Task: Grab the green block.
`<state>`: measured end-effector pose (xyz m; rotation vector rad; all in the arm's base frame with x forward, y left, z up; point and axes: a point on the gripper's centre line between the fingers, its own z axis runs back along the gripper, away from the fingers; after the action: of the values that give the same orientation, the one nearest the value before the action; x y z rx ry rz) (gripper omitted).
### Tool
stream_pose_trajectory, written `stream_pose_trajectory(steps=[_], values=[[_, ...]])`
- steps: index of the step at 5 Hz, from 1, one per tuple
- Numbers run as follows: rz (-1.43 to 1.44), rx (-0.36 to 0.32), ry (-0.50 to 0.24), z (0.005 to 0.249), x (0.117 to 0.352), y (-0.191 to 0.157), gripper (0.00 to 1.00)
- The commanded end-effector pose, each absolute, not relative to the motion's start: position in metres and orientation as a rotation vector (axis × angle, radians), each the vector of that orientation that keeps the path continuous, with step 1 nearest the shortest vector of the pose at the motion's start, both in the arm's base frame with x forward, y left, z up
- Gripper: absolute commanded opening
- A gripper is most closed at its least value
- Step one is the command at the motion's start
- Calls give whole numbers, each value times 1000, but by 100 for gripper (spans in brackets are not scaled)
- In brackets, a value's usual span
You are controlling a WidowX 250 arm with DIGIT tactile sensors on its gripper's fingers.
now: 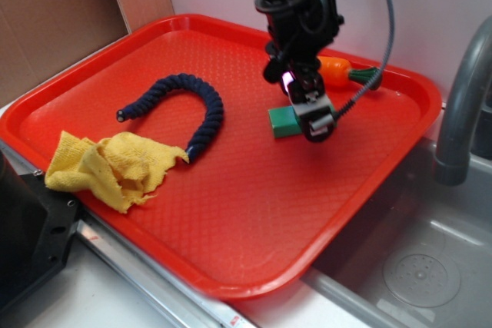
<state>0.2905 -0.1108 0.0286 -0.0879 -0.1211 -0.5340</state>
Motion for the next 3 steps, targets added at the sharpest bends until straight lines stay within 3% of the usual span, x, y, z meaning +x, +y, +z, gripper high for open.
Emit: stream_pose_trajectory(steps=[1,3], values=[[-524,-45,-131,25,301,-122,0],[-487,-12,-76,37,293,-110,0]])
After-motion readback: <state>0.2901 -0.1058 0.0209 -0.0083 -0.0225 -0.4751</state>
